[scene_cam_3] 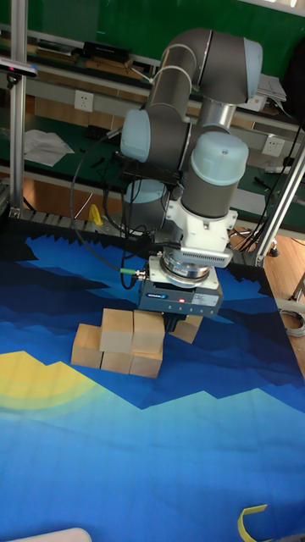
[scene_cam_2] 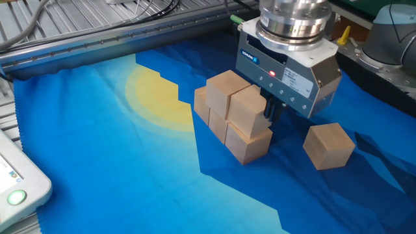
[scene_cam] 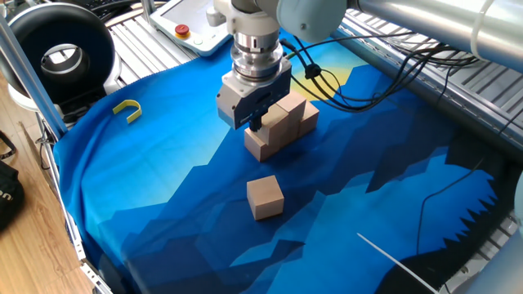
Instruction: Stack the blocks into a pyramid shape
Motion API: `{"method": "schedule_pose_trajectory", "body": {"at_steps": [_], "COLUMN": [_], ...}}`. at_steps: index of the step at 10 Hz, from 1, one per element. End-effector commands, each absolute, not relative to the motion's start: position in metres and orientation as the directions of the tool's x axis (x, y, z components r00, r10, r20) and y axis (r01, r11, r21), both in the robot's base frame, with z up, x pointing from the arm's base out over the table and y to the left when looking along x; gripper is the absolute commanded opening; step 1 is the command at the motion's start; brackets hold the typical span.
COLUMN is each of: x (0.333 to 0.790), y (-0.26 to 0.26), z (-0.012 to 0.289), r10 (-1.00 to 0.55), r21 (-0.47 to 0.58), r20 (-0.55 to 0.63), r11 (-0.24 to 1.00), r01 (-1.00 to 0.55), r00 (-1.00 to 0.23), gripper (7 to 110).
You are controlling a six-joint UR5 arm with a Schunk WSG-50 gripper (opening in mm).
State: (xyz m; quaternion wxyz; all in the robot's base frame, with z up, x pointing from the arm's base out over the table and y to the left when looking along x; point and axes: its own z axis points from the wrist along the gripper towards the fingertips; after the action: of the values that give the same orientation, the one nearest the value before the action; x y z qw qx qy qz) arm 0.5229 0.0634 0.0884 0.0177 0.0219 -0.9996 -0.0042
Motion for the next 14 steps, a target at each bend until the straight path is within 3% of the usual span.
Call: {"method": "schedule_pose_trajectory", "body": {"at_steps": [1, 12, 14], "x": [0.526, 0.53, 0.506], "y": [0.06, 0.054, 0.066], "z": [0.093, 0.095, 0.099], "r10": [-0.049, -0.053, -0.018], "r21": [0.021, 0.028, 0.056], "r20": [0.032, 0.025, 0.111], "r11": [0.999, 0.998, 0.998], "r01": [-0.048, -0.053, -0.012], "r00": [-0.998, -0.998, -0.994], "gripper": [7, 7, 7]}}
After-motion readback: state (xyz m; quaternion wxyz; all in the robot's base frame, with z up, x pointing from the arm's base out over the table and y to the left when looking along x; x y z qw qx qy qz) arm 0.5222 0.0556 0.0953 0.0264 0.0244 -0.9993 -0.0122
